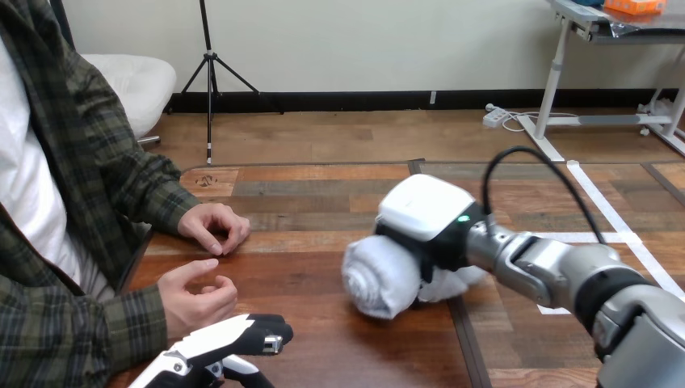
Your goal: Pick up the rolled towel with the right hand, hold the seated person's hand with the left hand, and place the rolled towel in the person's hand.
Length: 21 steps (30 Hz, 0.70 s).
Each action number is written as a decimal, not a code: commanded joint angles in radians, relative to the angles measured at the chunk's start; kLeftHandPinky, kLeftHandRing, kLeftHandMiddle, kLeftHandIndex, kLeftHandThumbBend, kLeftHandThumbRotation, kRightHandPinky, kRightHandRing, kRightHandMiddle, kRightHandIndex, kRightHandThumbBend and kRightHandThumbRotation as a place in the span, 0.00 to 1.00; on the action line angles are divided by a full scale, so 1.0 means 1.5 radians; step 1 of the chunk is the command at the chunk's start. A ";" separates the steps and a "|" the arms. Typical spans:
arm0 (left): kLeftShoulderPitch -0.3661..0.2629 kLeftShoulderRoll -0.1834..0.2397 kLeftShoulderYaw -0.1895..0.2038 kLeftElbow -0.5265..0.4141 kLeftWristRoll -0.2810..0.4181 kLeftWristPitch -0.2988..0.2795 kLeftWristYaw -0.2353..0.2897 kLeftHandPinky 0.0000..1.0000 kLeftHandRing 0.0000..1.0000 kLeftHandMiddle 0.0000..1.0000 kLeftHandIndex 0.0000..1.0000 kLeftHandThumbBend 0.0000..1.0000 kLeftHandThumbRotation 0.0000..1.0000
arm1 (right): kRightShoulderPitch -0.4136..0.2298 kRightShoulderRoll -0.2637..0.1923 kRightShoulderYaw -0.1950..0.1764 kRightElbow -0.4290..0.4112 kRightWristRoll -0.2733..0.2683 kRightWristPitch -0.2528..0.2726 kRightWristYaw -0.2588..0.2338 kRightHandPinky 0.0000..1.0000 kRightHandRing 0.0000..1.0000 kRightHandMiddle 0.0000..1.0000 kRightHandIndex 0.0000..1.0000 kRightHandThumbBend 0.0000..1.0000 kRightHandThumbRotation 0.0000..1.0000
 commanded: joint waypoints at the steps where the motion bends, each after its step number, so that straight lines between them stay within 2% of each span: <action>1: 0.036 -0.037 -0.053 -0.043 0.024 -0.056 -0.012 0.41 0.69 0.67 0.63 1.00 0.49 | 0.023 -0.038 -0.057 0.006 0.055 0.018 0.045 0.10 0.15 0.23 0.24 0.72 0.00; 9: 0.019 -0.036 -0.050 -0.030 0.017 -0.056 -0.008 0.45 0.69 0.68 0.64 1.00 0.49 | 0.045 -0.040 -0.124 0.000 0.132 0.022 0.096 0.11 0.16 0.22 0.23 0.72 0.00; 13: 0.004 -0.030 -0.045 -0.022 0.010 -0.057 -0.006 0.46 0.68 0.68 0.64 1.00 0.51 | 0.058 -0.036 -0.167 -0.005 0.183 0.018 0.122 0.12 0.16 0.21 0.22 0.72 0.00; 18: -0.010 -0.014 -0.049 -0.014 -0.006 -0.051 -0.006 0.45 0.67 0.67 0.65 1.00 0.51 | 0.070 -0.030 -0.208 -0.013 0.232 0.009 0.142 0.12 0.16 0.21 0.21 0.71 0.00; 21: -0.014 -0.011 -0.038 -0.007 -0.008 -0.049 -0.008 0.45 0.67 0.68 0.65 1.00 0.50 | 0.079 -0.025 -0.233 -0.020 0.261 -0.004 0.149 0.12 0.16 0.20 0.21 0.72 0.00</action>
